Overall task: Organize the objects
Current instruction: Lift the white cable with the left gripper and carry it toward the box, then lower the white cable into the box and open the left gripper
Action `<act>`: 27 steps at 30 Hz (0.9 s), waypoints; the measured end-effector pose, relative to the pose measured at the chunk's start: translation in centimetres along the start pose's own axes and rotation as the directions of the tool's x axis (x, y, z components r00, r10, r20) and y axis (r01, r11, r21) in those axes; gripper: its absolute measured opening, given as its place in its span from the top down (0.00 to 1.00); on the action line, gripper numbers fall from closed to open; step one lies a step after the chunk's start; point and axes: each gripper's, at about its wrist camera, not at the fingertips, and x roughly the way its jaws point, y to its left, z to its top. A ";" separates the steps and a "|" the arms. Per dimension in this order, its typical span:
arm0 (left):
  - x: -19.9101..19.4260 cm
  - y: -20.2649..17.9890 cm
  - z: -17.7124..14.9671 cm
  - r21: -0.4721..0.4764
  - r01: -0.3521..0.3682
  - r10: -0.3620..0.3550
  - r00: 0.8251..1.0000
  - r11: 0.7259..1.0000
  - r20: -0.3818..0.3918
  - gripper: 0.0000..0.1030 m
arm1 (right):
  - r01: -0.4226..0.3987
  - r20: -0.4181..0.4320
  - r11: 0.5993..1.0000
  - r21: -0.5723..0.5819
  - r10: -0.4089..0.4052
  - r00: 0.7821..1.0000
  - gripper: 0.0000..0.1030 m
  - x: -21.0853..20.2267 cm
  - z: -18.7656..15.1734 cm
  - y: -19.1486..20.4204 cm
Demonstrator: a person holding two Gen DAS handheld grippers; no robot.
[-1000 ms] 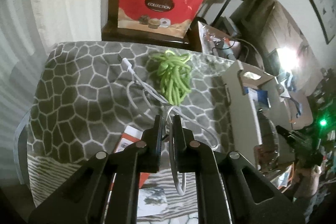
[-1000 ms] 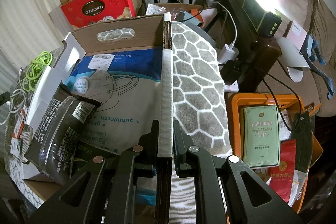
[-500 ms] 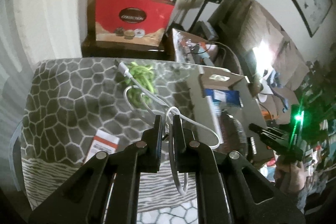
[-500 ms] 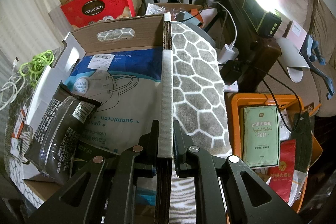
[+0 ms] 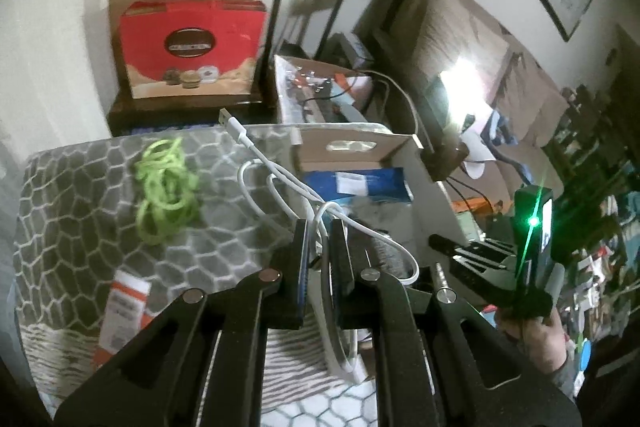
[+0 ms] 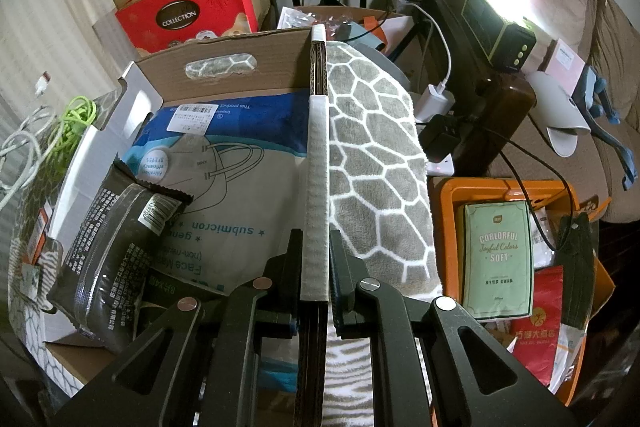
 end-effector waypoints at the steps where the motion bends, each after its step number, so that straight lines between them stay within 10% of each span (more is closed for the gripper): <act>1: 0.4 -0.4 0.1 0.002 0.005 -0.005 1.000 1.000 -0.002 0.91 | 0.000 0.000 1.000 0.000 0.000 1.000 0.90 0.0 0.0 0.1; 27: 10.7 -9.0 0.4 0.095 0.097 -0.085 0.988 0.991 -0.128 0.91 | 0.001 0.000 1.000 0.001 -0.001 1.000 0.90 0.1 0.0 0.2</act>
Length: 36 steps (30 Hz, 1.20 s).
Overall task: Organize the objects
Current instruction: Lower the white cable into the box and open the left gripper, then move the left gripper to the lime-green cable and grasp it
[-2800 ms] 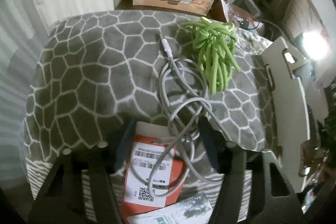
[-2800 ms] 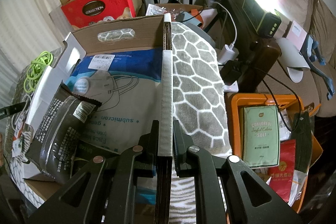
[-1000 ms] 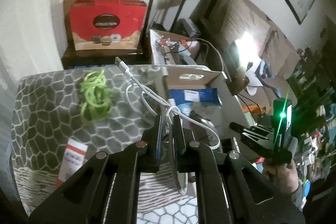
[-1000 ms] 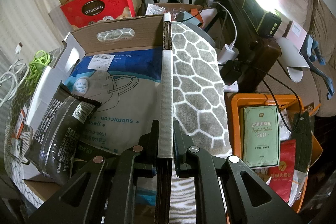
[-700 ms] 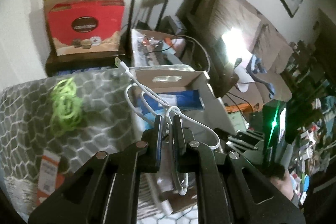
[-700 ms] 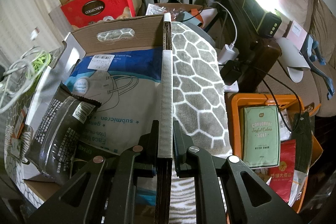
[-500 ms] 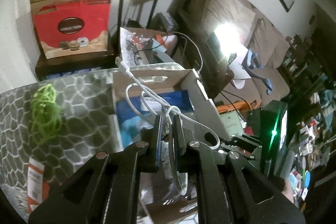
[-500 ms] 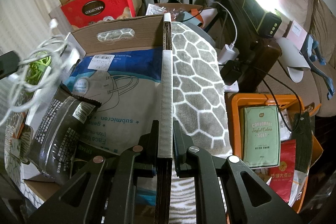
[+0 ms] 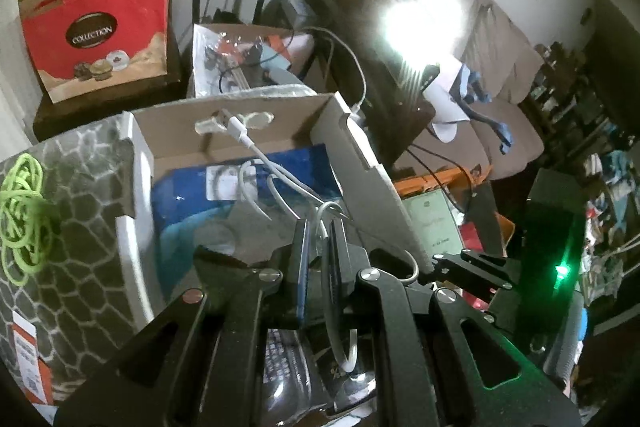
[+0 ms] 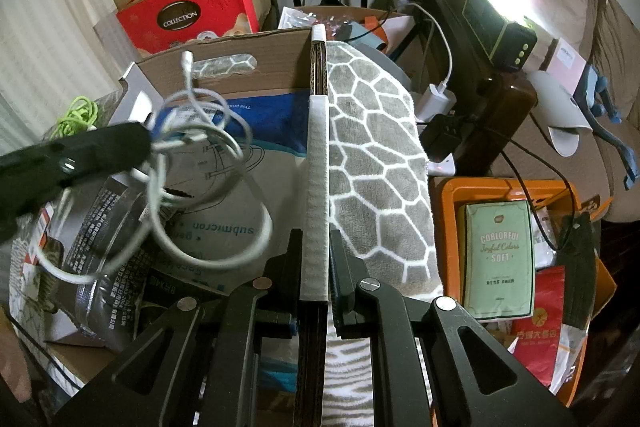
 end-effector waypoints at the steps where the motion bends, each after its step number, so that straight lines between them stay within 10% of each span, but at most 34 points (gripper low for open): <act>1: 0.3 -0.1 0.0 0.002 -0.002 0.002 1.000 1.000 -0.006 0.91 | 0.000 0.000 1.000 0.000 0.000 1.000 0.90 0.0 0.0 0.0; 7: 0.9 -0.2 -0.1 -0.003 -0.015 0.015 1.000 1.000 -0.022 0.90 | 0.000 -0.001 1.000 -0.002 0.000 1.000 0.90 0.0 0.0 0.0; 11: -0.7 0.0 -0.2 -0.013 -0.017 0.017 1.000 1.000 0.006 0.61 | 0.000 0.000 1.000 -0.002 0.000 1.000 0.90 0.0 0.0 0.0; 21: -5.9 2.6 -0.1 -0.034 -0.123 0.125 0.989 0.992 0.081 0.28 | -0.005 0.000 1.000 0.002 0.005 1.000 0.90 0.0 0.0 0.0; 36: -9.5 12.5 -1.6 -0.148 -0.288 0.300 0.951 0.946 0.070 0.03 | -0.003 0.000 1.000 -0.003 0.003 1.000 0.90 0.0 -0.1 0.2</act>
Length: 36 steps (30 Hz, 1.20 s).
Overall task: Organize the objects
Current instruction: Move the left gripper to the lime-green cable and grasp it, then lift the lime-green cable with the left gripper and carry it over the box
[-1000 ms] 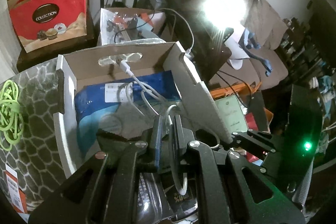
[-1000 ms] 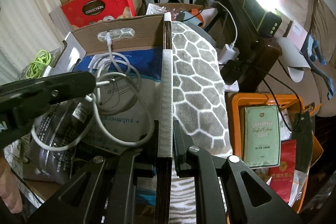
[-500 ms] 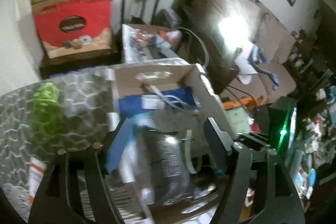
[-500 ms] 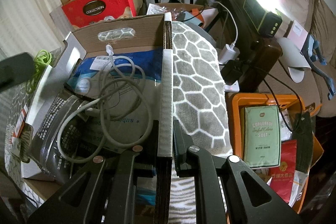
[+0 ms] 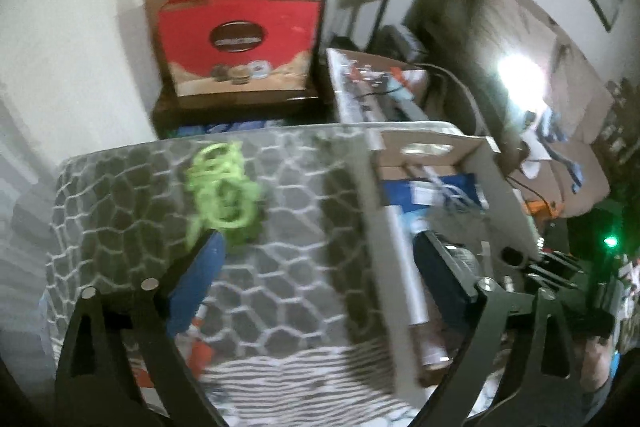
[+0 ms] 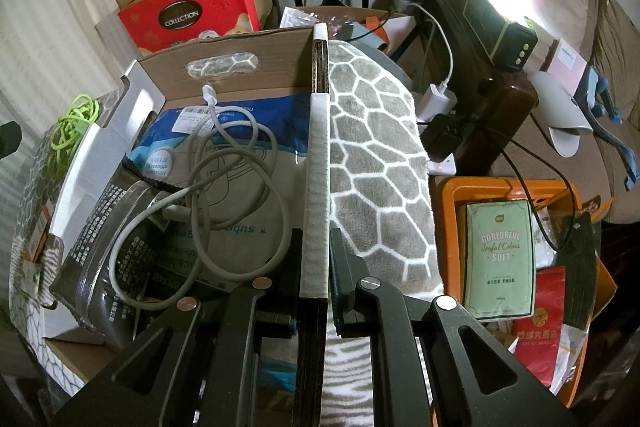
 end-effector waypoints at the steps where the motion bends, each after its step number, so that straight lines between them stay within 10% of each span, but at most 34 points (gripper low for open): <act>1: 0.0 0.9 0.1 -0.014 -0.007 0.007 1.000 1.000 0.000 0.02 | 0.000 0.000 1.000 0.000 0.000 1.000 0.90 0.0 0.0 0.0; 19: 5.6 8.7 1.5 -0.161 -0.038 0.028 0.998 0.986 -0.062 0.01 | 0.007 -0.002 1.000 -0.008 -0.007 1.000 0.90 -0.1 -0.1 0.5; 36: 8.7 8.1 0.7 -0.175 -0.020 0.000 0.994 0.984 -0.113 0.84 | 0.009 -0.004 1.000 -0.010 -0.009 1.000 0.90 -0.1 0.0 0.5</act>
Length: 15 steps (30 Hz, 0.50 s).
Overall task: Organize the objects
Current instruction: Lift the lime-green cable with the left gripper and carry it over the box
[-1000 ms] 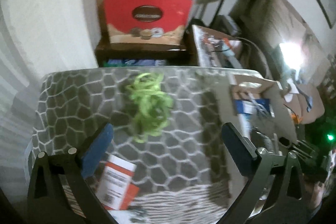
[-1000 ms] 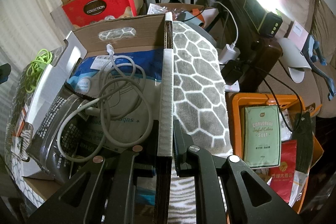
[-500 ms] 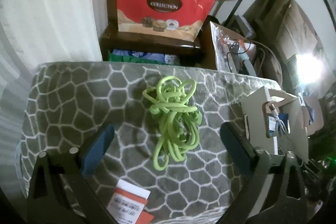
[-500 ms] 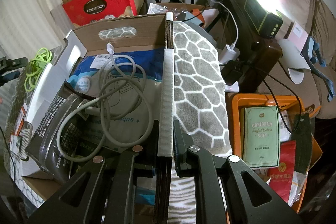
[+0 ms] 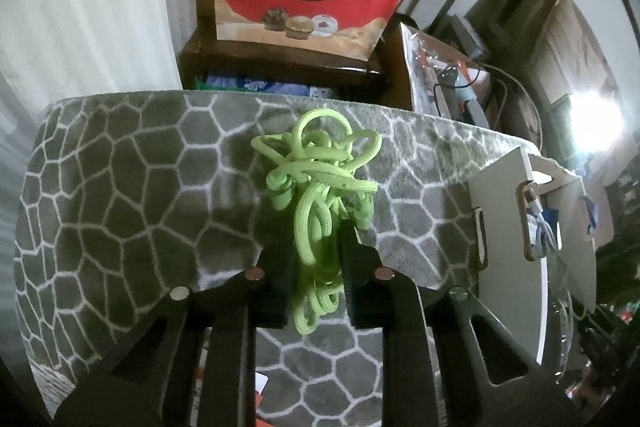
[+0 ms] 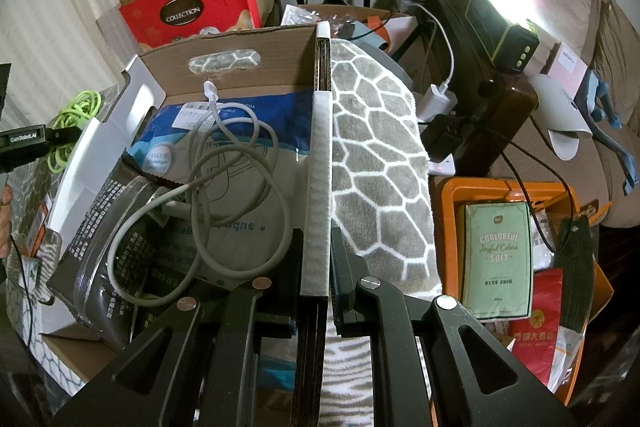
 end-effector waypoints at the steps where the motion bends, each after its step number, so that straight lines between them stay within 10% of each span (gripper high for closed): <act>1: -0.1 0.0 0.0 -0.002 0.004 -0.004 1.000 1.000 0.003 0.85 | 0.000 0.000 1.000 0.000 0.000 1.000 0.90 0.0 0.0 0.0; 15: -5.4 -1.9 -0.5 0.023 0.109 -0.110 0.990 0.994 0.085 0.89 | 0.000 0.000 1.000 -0.001 0.000 1.000 0.90 0.0 0.0 0.0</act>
